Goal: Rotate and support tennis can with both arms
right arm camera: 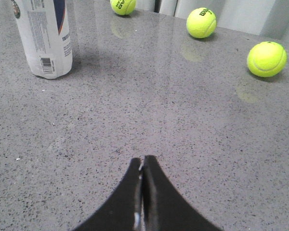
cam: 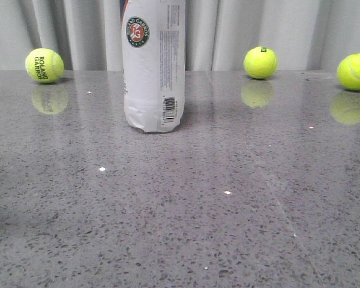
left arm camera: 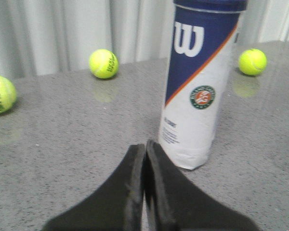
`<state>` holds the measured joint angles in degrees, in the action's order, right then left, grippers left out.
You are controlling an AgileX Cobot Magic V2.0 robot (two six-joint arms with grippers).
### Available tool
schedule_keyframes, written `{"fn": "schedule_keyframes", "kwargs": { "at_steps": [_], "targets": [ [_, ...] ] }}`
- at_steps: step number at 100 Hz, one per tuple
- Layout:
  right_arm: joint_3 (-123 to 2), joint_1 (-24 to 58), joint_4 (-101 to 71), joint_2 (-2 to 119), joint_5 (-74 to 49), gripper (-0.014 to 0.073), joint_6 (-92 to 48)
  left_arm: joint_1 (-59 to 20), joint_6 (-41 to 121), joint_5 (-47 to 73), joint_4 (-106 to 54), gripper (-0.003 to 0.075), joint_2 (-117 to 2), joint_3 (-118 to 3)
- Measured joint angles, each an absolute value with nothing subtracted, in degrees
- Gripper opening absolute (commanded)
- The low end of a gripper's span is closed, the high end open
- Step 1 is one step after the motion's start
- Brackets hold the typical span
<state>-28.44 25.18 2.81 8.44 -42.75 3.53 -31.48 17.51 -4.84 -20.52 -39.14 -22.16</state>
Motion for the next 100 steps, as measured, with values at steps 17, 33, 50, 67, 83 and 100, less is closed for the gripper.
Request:
{"fn": "schedule_keyframes", "kwargs": {
  "at_steps": [17, 33, 50, 67, 83, 100],
  "targets": [
    [-28.4, 25.2, 2.8, 8.4, -42.7, -0.0067, 3.5, -26.4, 15.4, -8.1, -16.0, -0.0020, -35.4, -17.7],
    [-28.4, 25.2, 2.8, 8.4, -42.7, -0.0067, 3.5, -19.6, 13.7, -8.2, -12.2, -0.0020, -31.0, -14.5],
    [-28.4, 25.2, 2.8, 8.4, -42.7, -0.0067, 3.5, -13.2, 10.4, -7.8, -8.1, -0.0020, -26.0, -11.4],
    [-28.4, 25.2, 2.8, 8.4, -42.7, -0.0067, 3.5, -8.7, 9.1, -7.4, -6.8, -0.0020, -19.8, -6.9],
    [-28.4, 25.2, 2.8, 8.4, -42.7, -0.0067, 3.5, -6.2, 9.0, -7.0, -6.5, -0.0020, -13.5, -1.6],
    [-28.4, 25.2, 2.8, 8.4, -42.7, -0.0067, 3.5, -4.0, 9.0, -5.4, -6.3, -0.0020, -6.2, 0.0]
  ]
}}
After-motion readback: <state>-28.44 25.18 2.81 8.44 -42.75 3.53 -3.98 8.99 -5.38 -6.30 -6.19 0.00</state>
